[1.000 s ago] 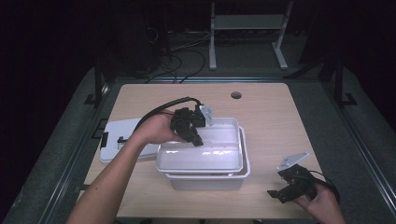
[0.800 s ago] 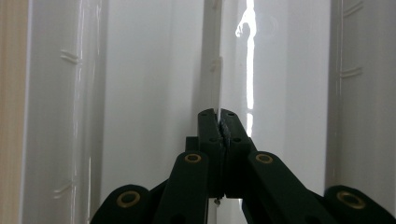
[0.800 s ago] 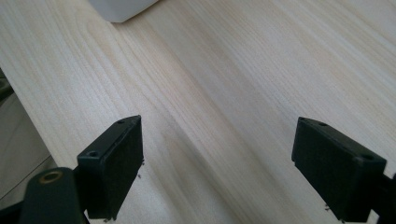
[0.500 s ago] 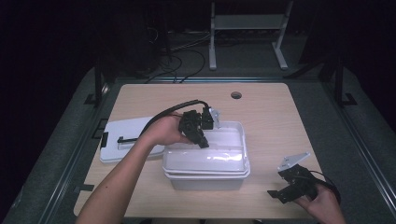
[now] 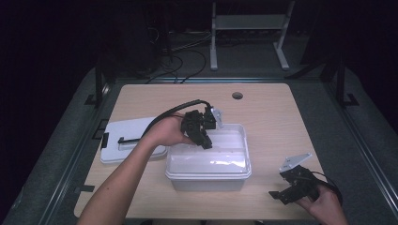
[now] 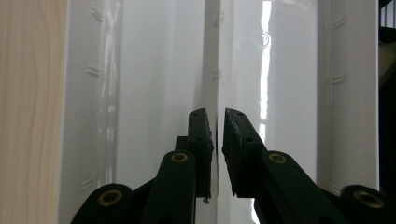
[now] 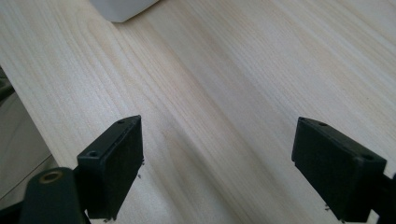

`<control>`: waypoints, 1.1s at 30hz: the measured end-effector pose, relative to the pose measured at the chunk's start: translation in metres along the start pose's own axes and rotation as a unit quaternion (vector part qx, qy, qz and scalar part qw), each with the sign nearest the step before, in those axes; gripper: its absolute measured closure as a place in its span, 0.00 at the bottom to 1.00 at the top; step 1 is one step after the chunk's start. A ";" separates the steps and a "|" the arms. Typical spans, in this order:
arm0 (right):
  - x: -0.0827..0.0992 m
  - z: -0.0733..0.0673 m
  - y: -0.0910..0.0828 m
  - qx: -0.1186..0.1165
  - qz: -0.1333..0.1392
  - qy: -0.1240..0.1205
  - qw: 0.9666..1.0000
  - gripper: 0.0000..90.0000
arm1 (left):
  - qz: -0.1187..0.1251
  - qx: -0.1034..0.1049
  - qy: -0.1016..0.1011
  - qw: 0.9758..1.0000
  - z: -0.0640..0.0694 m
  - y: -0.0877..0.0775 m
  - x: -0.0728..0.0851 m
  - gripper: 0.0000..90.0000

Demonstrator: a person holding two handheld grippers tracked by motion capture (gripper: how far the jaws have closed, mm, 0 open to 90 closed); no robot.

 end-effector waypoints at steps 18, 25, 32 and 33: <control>0.003 0.002 -0.001 0.004 0.000 0.006 1.000 0.18 | 0.016 -0.023 -0.033 0.999 0.004 -0.035 0.049 0.88; 0.006 0.004 -0.002 0.007 0.000 0.012 1.000 0.18 | 0.032 -0.038 -0.053 0.997 0.008 -0.051 0.085 0.85; 0.007 0.004 -0.003 0.007 -0.001 0.016 1.000 0.18 | 0.052 -0.059 -0.081 0.994 0.009 -0.067 0.133 0.81; 0.007 0.004 -0.002 0.007 -0.002 0.016 1.000 0.18 | 0.053 -0.063 -0.086 0.993 0.008 -0.068 0.140 0.80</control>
Point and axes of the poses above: each handheld gripper's, and its own axes: y roughly forward along the jaws, x roughly out of its underside, z roughly to its right, the point moved 5 cm from there along y, roughly forward along the jaws, and after that the axes turned 14 degrees about x, right-handed, at the moved point
